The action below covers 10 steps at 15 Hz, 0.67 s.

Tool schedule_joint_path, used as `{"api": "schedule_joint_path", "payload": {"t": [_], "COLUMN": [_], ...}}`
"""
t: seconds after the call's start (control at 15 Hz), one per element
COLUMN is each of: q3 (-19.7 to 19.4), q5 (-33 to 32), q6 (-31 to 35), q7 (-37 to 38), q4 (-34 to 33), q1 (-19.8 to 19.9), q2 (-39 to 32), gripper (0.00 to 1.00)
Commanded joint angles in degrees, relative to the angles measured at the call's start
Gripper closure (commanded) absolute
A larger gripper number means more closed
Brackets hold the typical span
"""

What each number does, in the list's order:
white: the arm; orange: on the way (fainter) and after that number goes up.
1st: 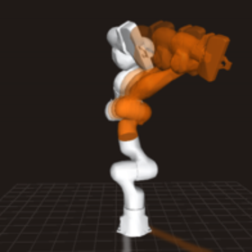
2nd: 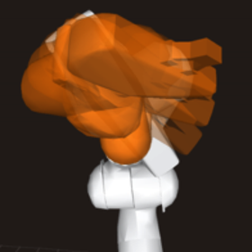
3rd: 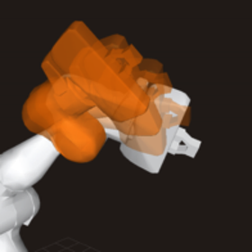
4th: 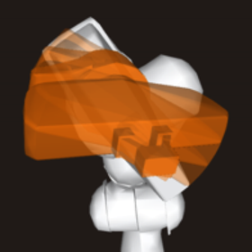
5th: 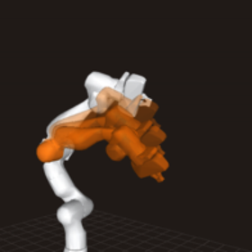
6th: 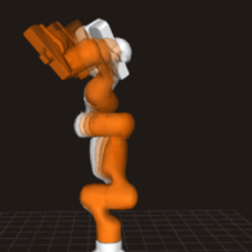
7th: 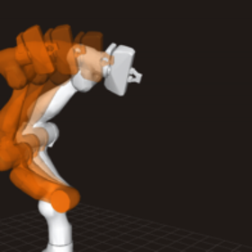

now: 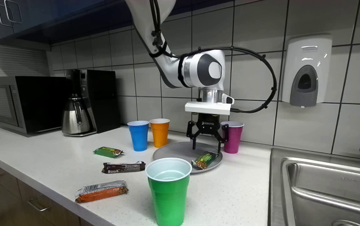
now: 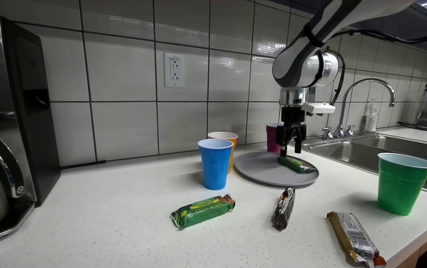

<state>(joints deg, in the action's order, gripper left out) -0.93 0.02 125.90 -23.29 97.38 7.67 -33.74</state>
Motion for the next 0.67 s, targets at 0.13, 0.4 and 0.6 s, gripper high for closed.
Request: {"api": "schedule_joint_path", "payload": {"t": [0.13,0.4,0.6], "q3": [0.9,1.3,1.7], "q5": [0.2,0.5,0.5], "q6": [0.7,1.1,1.4], "q7": [-0.1,-0.6,-1.4], "q4": [3.6,7.5,11.4], "q1": [0.8,0.7,0.4], "q2": [4.6,8.2,11.6], "gripper": [0.0,0.0,0.0]}}
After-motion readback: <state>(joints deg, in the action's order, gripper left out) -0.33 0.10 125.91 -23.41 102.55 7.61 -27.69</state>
